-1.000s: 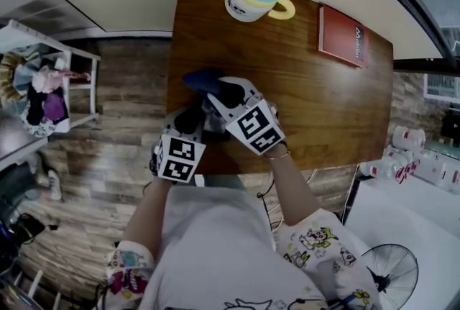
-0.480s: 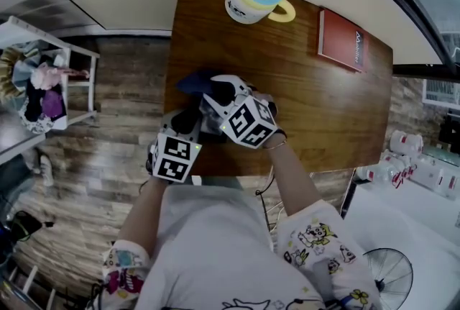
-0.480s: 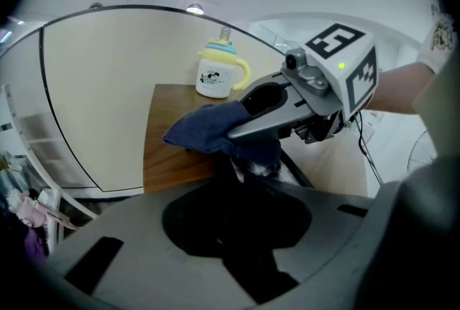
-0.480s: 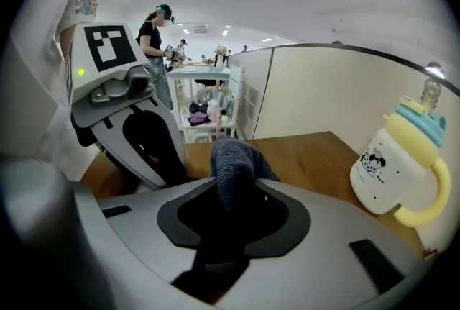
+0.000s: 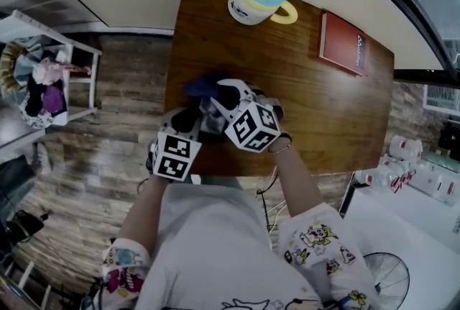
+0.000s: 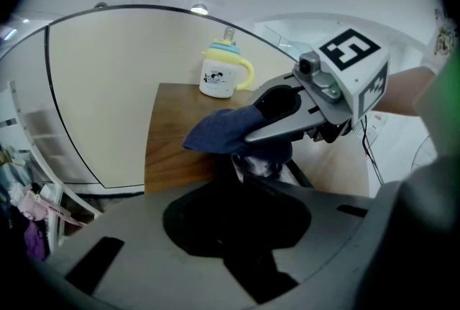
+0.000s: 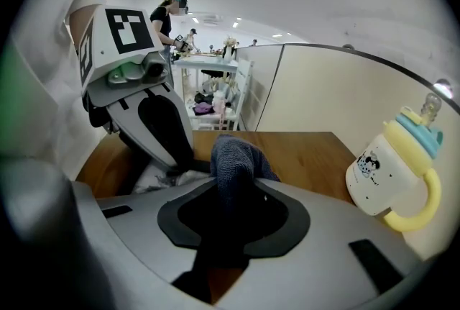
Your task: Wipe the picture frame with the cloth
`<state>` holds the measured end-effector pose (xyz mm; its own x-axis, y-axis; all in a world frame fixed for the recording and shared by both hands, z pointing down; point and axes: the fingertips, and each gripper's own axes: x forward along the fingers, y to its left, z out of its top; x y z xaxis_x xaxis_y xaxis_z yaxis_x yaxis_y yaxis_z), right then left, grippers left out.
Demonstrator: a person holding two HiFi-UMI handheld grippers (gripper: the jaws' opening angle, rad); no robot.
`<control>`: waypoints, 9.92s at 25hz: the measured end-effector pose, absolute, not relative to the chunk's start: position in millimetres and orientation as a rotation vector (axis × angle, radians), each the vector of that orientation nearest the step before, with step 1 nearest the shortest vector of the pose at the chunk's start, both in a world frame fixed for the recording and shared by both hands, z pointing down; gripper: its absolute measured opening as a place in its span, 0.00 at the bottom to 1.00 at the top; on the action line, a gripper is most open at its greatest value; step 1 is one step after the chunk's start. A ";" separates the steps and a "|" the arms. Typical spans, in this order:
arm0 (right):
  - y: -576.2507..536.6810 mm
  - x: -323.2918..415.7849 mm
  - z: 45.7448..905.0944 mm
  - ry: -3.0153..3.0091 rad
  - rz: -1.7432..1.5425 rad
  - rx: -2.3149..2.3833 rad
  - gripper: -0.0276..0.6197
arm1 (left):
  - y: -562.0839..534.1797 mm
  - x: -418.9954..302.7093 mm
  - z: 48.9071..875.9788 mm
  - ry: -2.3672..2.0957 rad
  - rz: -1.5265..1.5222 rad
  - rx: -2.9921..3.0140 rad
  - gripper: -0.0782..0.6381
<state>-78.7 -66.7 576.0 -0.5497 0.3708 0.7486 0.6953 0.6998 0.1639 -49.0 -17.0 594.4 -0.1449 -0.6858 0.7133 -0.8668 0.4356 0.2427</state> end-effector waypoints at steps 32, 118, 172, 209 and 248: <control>-136.4 -2.2 575.6 -2.215 -0.441 -0.474 0.19 | -17.8 -49.0 594.9 -1.909 0.295 1.301 0.21; -113.7 44.2 573.8 -2.152 0.055 -0.265 0.18 | -18.5 -48.8 596.2 -1.885 0.289 1.310 0.21; -39.4 25.4 573.1 -2.193 0.488 -0.115 0.17 | -18.9 -49.2 596.0 -1.850 0.263 1.321 0.21; -104.1 85.7 558.7 -2.198 0.496 0.089 0.17 | -17.8 -49.4 596.2 -1.883 0.257 1.311 0.21; -143.8 10.5 352.6 -2.808 0.012 -0.018 0.17 | 15.6 -84.6 382.8 -2.359 0.071 1.381 0.18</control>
